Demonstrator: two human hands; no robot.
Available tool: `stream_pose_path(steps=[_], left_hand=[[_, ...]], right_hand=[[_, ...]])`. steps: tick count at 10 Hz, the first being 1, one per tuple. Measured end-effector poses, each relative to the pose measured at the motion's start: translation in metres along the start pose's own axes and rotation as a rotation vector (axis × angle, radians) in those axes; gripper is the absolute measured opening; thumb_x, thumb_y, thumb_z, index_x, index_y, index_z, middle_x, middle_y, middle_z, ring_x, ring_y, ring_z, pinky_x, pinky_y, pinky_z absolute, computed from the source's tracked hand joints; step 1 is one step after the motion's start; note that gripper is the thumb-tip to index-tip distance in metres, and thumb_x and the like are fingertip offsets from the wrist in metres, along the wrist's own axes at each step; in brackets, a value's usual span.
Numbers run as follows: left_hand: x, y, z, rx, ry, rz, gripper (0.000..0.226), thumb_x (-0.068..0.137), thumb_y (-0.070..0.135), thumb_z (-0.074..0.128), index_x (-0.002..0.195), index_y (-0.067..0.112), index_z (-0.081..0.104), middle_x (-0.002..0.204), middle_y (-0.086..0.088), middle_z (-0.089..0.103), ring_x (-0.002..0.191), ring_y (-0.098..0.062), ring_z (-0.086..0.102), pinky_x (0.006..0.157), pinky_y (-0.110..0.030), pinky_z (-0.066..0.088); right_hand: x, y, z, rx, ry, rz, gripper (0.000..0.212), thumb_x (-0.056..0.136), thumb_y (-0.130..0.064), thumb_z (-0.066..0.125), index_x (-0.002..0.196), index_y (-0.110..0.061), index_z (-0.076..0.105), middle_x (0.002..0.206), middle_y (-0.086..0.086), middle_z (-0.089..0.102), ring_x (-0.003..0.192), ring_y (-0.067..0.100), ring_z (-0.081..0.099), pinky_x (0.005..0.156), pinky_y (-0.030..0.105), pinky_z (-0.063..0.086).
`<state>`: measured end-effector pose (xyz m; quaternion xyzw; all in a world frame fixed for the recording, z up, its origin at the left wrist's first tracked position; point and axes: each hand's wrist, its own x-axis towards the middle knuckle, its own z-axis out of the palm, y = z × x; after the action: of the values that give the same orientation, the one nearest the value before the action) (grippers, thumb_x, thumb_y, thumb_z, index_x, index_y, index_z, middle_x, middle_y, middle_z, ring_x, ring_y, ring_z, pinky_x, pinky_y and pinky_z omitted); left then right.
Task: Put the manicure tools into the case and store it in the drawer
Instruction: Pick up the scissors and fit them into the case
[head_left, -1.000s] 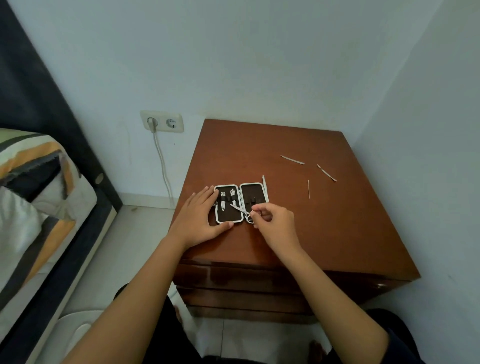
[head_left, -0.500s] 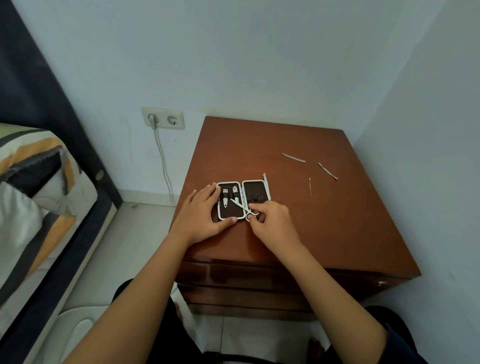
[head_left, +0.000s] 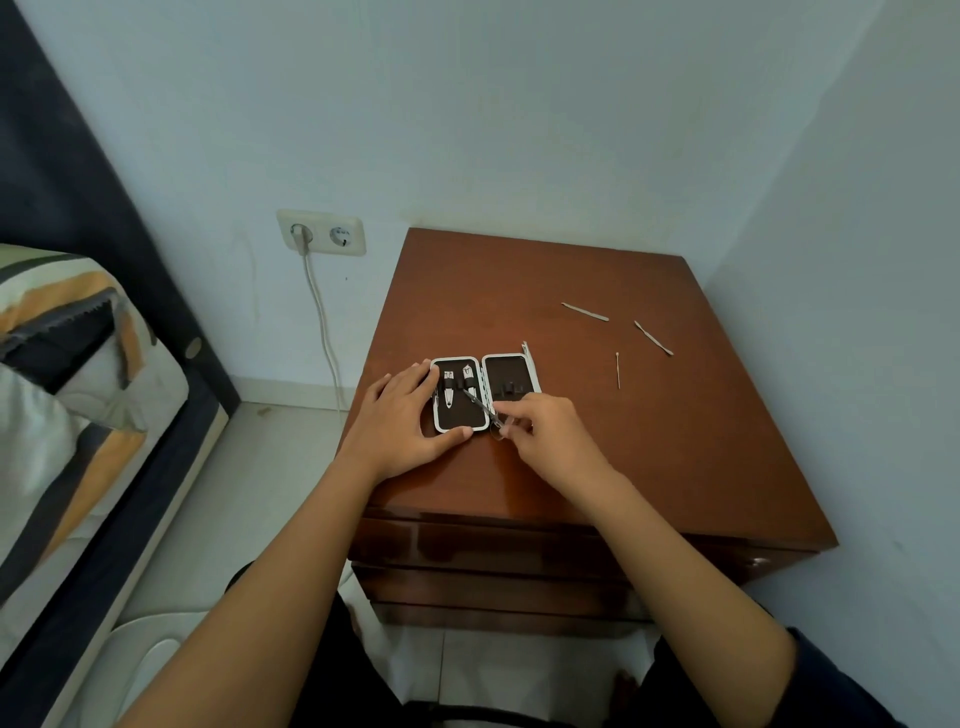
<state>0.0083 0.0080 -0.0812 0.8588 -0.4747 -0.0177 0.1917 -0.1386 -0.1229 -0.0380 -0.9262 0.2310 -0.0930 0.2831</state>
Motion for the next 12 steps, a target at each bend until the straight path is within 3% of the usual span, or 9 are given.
stream_pose_path(steps=[1,2,3,4,5,6,12], left_hand=[[0.0,0.001,-0.001,-0.01,0.012,-0.001,0.102,0.065,0.081,0.028,0.146,0.018,0.023,0.155,0.0,0.023,0.143,-0.013,0.017,0.115,-0.035,0.009],[0.0,0.001,-0.001,-0.018,0.032,0.001,0.102,0.066,0.08,0.03,0.146,0.017,0.025,0.154,-0.001,0.026,0.142,-0.014,0.02,0.115,-0.036,0.012],[0.002,0.0,0.0,-0.007,0.023,0.003,0.102,0.066,0.08,0.029,0.146,0.017,0.025,0.154,-0.002,0.025,0.142,-0.015,0.02,0.114,-0.037,0.012],[0.003,-0.003,0.0,0.001,-0.007,0.008,0.102,0.066,0.079,0.025,0.147,0.018,0.021,0.156,0.0,0.021,0.143,-0.012,0.015,0.114,-0.034,0.009],[0.004,-0.006,0.0,-0.001,-0.043,0.018,0.101,0.066,0.077,0.02,0.148,0.018,0.018,0.157,0.001,0.017,0.143,-0.011,0.012,0.114,-0.033,0.005],[0.004,-0.007,0.0,0.004,-0.048,0.02,0.101,0.066,0.077,0.02,0.148,0.018,0.018,0.157,0.001,0.016,0.144,-0.012,0.012,0.114,-0.033,0.005],[0.004,-0.006,0.0,0.012,-0.046,0.021,0.101,0.067,0.077,0.019,0.148,0.018,0.018,0.157,0.0,0.016,0.144,-0.012,0.012,0.114,-0.034,0.005]], right_hand=[[0.001,0.003,-0.001,0.159,0.034,0.102,0.031,0.082,-0.007,0.064,0.113,-0.013,0.067,0.082,0.005,0.067,0.072,0.013,0.057,0.066,0.011,0.039],[0.003,0.004,0.001,0.33,0.033,0.155,0.028,0.08,-0.007,0.069,0.108,-0.009,0.068,0.076,0.005,0.064,0.062,0.013,0.058,0.071,0.018,0.048],[0.004,0.005,0.005,0.363,0.044,0.152,0.026,0.079,-0.008,0.07,0.105,-0.009,0.069,0.074,0.004,0.063,0.049,-0.001,0.056,0.063,0.006,0.045],[0.004,0.004,0.009,0.416,0.049,0.164,0.027,0.078,-0.007,0.07,0.105,-0.007,0.069,0.069,0.002,0.06,0.042,-0.007,0.053,0.056,0.002,0.043],[0.002,0.005,0.012,0.45,0.065,0.156,0.026,0.079,-0.007,0.07,0.104,-0.005,0.069,0.064,-0.006,0.059,0.044,-0.003,0.055,0.061,0.009,0.047],[0.002,0.003,0.012,0.484,0.088,0.148,0.024,0.079,-0.007,0.07,0.103,-0.004,0.069,0.062,-0.007,0.059,0.052,0.008,0.056,0.07,0.024,0.052],[-0.003,-0.002,0.021,0.544,0.223,0.101,0.023,0.079,-0.009,0.07,0.101,-0.008,0.071,0.074,0.006,0.068,0.067,0.016,0.063,0.075,0.032,0.056]])
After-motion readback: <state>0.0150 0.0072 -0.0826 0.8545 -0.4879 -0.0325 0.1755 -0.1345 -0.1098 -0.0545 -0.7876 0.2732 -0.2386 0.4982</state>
